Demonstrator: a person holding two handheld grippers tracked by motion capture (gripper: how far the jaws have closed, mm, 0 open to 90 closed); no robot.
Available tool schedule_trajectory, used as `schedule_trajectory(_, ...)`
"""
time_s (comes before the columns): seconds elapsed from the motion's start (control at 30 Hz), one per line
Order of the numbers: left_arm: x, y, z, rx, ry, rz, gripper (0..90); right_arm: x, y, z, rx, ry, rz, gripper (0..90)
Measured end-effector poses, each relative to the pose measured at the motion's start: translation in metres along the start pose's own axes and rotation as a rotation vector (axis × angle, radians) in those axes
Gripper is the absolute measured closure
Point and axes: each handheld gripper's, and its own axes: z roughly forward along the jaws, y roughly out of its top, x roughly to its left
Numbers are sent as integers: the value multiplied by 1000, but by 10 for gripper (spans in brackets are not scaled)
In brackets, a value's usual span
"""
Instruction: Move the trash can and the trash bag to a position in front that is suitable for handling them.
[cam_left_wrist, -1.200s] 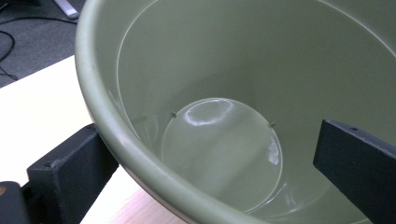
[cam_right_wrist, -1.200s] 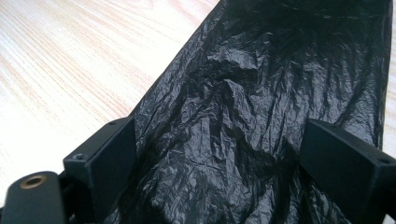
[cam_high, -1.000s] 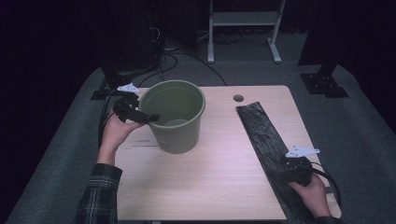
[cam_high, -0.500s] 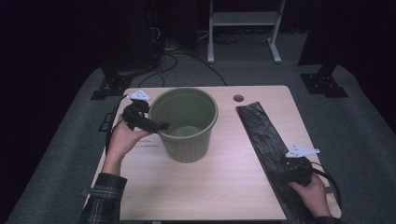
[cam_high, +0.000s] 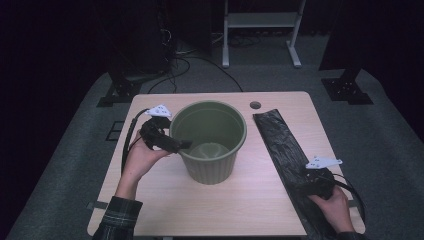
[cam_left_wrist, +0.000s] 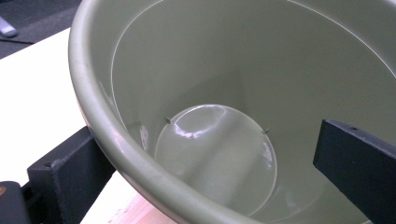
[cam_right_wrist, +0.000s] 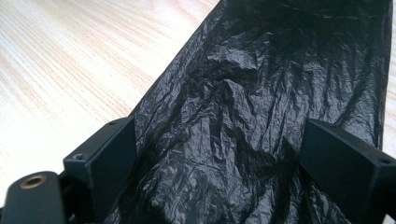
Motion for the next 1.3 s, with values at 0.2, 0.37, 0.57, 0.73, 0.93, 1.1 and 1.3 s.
schedule_trajectory(0.2, -15, 0, 5, -4, -30, 9, 0, 0, 0, 0, 0, 0, 0, 100)
schedule_trajectory(0.37, -29, -1, 6, -9, -39, 18, 0, 0, 0, 0, 0, 0, 0, 100)
schedule_trajectory(0.57, -46, -3, 8, -14, -58, 33, 0, 0, 0, 0, 0, 0, 0, 100)
schedule_trajectory(0.73, -64, -4, 13, -33, -89, 41, 0, 0, 0, 0, 0, 0, 0, 100)
schedule_trajectory(0.93, -80, -2, 18, -23, -99, 53, 0, 0, 0, 0, 0, 0, 0, 100)
schedule_trajectory(1.1, -93, 1, 24, -25, -120, 61, 0, 0, 0, 0, 0, 0, -1, 100)
schedule_trajectory(1.3, -85, 5, 20, -68, -120, 48, 0, 0, 0, 0, 0, 2, -3, 99)
